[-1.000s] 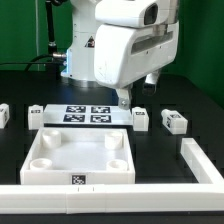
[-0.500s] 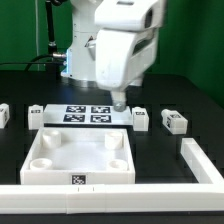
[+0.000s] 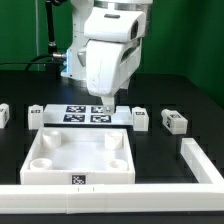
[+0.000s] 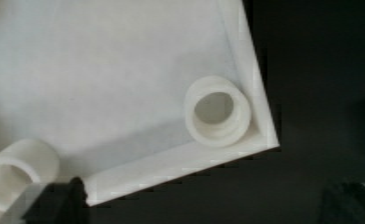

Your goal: Assemble square table

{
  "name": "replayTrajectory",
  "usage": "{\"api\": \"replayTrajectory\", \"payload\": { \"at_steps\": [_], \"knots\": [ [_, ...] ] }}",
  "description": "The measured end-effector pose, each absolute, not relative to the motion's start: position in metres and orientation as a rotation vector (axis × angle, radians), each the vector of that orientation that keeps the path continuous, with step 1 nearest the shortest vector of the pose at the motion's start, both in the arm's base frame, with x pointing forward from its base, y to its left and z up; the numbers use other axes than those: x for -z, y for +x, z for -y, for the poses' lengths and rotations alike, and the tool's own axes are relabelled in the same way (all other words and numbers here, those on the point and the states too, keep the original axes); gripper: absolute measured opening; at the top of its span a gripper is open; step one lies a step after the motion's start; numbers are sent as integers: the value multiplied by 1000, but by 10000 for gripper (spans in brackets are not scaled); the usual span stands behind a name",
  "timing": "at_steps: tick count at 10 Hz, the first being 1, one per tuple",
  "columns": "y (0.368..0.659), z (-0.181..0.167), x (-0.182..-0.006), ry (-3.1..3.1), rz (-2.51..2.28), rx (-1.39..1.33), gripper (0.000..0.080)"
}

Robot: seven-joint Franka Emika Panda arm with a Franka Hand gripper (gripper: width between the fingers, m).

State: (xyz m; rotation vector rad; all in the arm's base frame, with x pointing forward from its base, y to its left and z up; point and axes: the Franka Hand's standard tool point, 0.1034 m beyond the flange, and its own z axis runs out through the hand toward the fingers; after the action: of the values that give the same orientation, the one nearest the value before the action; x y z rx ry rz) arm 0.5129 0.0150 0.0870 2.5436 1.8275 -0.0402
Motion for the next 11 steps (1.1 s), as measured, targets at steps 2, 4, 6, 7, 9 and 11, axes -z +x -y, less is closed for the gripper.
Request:
{"api": "replayTrajectory", "payload": {
  "at_steps": [2, 4, 6, 7, 9, 11],
  "knots": [
    [496, 2, -68, 2316, -2053, -49, 650],
    [485, 14, -48, 2272, -2117, -52, 650],
    [485, 17, -48, 2283, -2107, -48, 650],
    [484, 17, -47, 2285, -2107, -47, 650],
    [481, 20, -30, 2286, -2110, -58, 650],
    [478, 21, -14, 2303, -2117, -40, 650]
  ]
}}
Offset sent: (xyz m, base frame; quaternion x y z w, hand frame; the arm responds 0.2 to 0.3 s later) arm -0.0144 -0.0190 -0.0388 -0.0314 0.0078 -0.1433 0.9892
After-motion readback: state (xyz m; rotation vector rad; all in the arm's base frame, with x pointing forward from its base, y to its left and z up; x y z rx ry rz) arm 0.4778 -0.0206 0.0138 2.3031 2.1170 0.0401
